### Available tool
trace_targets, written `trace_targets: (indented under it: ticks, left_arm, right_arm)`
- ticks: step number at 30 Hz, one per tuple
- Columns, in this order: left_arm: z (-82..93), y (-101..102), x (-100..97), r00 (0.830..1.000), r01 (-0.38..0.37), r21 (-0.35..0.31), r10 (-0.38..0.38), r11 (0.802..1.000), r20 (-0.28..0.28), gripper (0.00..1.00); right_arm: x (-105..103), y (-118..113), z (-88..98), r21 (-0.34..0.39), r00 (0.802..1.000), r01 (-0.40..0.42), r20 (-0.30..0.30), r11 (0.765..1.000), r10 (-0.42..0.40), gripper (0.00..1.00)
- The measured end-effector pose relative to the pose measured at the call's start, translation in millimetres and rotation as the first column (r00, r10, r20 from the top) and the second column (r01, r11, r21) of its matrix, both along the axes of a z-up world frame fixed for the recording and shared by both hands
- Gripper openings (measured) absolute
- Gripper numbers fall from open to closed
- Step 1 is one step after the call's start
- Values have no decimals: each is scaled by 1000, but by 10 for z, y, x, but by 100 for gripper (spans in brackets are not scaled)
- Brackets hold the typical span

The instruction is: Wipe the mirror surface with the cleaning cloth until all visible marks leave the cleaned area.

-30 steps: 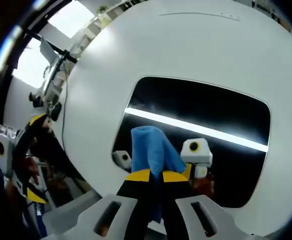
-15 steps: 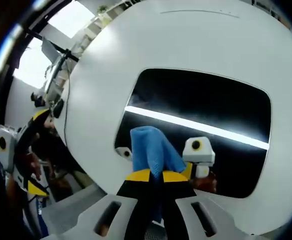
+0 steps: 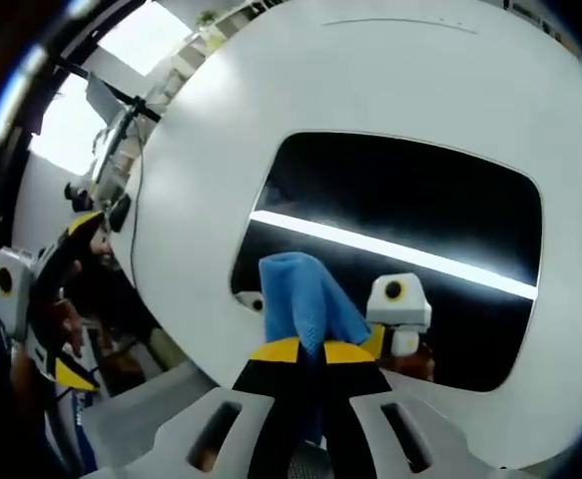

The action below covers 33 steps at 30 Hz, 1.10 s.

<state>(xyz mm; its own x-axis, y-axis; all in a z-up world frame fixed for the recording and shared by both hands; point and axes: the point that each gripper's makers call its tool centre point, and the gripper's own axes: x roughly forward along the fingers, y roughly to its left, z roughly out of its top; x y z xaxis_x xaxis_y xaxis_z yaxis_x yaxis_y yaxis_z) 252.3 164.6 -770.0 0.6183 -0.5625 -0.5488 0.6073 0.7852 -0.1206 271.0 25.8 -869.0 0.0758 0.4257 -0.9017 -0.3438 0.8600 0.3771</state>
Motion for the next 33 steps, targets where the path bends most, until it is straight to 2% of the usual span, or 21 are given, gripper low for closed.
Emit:
trace_targets:
  ticks: [13, 33]
  left_arm:
    - [19, 12, -29, 1000, -7, 5, 7, 1000, 2, 100]
    - [24, -81, -19, 1000, 11, 5, -11, 1000, 5, 100]
  right_arm:
    - [10, -65, -11, 0, 1000, 2, 5, 1000, -2, 1]
    - [29, -304, 2, -5, 999, 33, 9, 999, -33, 1]
